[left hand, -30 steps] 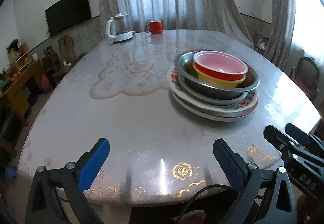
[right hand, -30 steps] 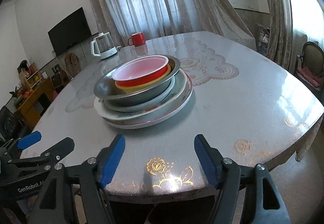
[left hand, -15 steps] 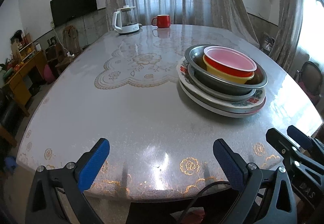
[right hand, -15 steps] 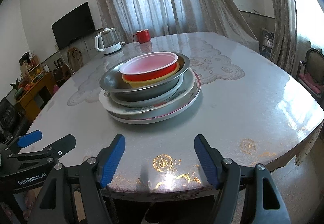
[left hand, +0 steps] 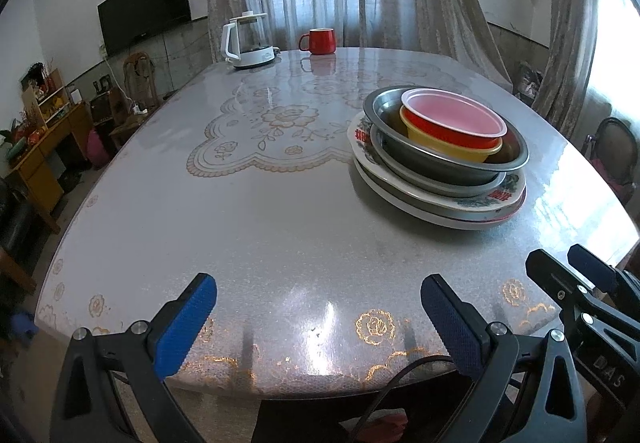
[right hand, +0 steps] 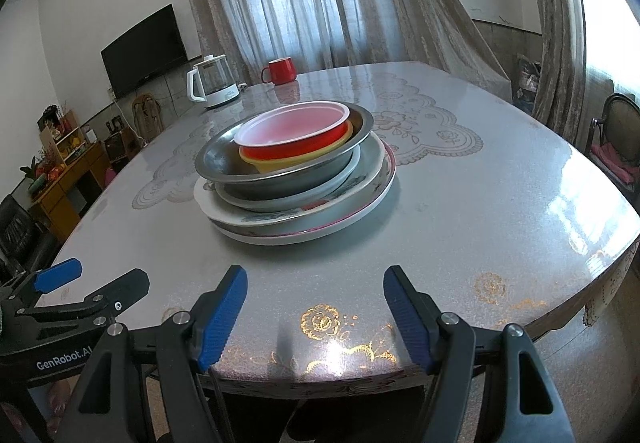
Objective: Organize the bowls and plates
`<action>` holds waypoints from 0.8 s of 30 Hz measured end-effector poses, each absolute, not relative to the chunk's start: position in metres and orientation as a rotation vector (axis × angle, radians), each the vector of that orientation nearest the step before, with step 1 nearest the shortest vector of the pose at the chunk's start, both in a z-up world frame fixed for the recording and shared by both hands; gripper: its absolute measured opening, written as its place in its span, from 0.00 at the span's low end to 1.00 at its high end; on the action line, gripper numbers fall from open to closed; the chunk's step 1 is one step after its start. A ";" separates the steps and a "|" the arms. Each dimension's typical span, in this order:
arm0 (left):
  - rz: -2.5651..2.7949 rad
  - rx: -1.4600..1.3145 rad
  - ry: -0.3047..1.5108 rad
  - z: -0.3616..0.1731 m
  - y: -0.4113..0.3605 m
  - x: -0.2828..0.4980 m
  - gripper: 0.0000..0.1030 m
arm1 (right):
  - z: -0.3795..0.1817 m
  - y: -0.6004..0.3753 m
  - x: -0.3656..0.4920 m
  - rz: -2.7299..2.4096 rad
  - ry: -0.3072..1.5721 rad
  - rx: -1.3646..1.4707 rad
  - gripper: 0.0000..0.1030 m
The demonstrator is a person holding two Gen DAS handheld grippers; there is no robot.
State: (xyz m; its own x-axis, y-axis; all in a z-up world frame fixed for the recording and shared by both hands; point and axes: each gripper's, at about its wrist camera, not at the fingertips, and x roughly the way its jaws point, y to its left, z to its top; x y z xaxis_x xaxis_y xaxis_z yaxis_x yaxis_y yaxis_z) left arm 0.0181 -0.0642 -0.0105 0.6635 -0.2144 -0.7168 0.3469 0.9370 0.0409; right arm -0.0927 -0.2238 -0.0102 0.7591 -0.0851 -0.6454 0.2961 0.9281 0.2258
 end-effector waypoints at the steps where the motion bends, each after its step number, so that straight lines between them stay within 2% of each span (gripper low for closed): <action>1: -0.318 0.181 0.783 -0.010 -0.064 0.018 1.00 | -0.010 -0.224 -0.093 -0.211 0.681 0.328 0.70; 24: -0.308 0.183 0.789 -0.010 -0.063 0.017 1.00 | -0.011 -0.227 -0.093 -0.213 0.685 0.334 0.70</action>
State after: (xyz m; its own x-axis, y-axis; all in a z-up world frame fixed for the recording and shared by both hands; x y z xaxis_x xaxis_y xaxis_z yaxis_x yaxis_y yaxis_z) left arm 0.0174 -0.0630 -0.0097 0.6633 -0.2027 -0.7203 0.3384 0.9398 0.0471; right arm -0.0930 -0.2267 -0.0112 0.7560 -0.0825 -0.6494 0.2998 0.9255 0.2314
